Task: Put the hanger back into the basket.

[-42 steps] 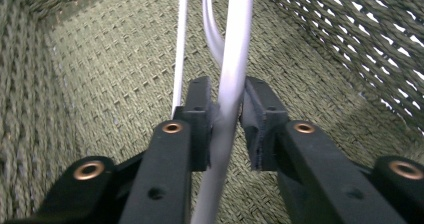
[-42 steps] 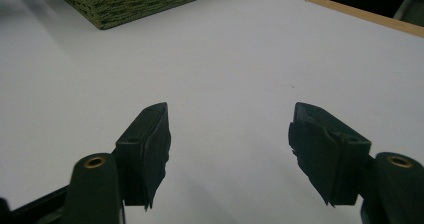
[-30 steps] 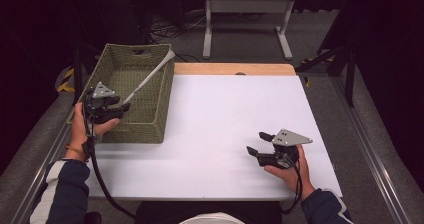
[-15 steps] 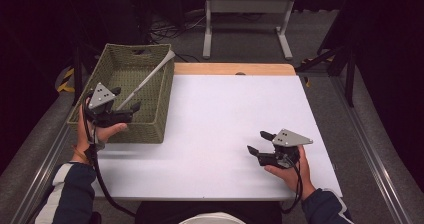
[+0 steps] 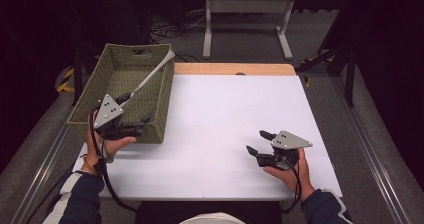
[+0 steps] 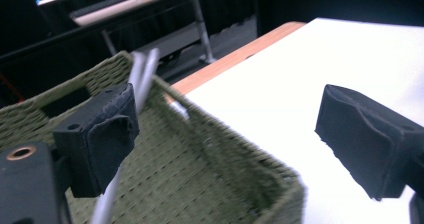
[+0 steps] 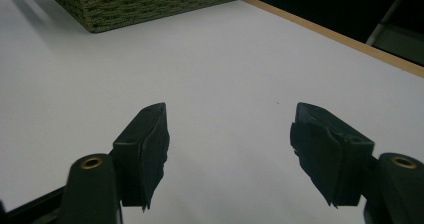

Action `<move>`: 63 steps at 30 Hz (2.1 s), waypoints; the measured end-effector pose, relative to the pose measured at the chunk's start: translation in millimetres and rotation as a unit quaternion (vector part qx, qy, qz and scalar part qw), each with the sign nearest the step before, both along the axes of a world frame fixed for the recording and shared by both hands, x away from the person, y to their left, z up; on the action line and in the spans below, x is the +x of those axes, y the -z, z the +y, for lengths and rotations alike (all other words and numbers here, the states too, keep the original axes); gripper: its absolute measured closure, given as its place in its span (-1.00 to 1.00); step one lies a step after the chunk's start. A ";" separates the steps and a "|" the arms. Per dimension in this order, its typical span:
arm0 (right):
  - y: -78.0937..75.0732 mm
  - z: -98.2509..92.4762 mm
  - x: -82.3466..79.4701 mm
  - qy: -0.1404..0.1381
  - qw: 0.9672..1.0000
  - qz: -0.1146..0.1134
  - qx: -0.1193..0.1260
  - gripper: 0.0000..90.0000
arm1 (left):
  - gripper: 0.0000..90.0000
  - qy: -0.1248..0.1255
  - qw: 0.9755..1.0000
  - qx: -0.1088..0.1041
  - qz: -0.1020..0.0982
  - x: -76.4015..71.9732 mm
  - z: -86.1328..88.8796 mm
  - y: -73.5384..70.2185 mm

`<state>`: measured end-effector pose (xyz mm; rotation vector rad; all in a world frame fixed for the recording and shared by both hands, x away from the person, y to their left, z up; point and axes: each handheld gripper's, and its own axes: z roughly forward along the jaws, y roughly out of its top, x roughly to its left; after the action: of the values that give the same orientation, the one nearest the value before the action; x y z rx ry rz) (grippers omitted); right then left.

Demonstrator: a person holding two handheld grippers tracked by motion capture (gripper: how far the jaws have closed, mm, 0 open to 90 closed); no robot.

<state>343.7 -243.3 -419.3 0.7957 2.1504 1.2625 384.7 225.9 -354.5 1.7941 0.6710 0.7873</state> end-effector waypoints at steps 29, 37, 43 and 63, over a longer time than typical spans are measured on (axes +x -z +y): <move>1.0 7.3 -6.6 0.008 0.999 -0.039 -0.030 -0.46 | -0.84 0.091 0.996 0.016 -0.011 -43.3 -46.0 43.7; 1.9 10.1 -8.4 0.007 0.999 -0.044 -0.031 -0.52 | -0.86 0.099 0.995 0.023 0.003 -44.9 -47.8 57.0; 4.2 11.8 -10.5 0.005 0.998 -0.048 -0.036 -0.57 | -0.87 0.099 0.995 0.029 0.017 -43.1 -46.0 67.3; 10.9 9.9 -16.6 0.010 0.998 -0.049 -0.043 -0.67 | -0.88 0.099 0.994 0.031 0.045 -39.1 -40.8 85.2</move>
<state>327.1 -233.5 -430.2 0.7026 2.0974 1.1662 345.7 185.1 -439.8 1.9273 0.5216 0.6026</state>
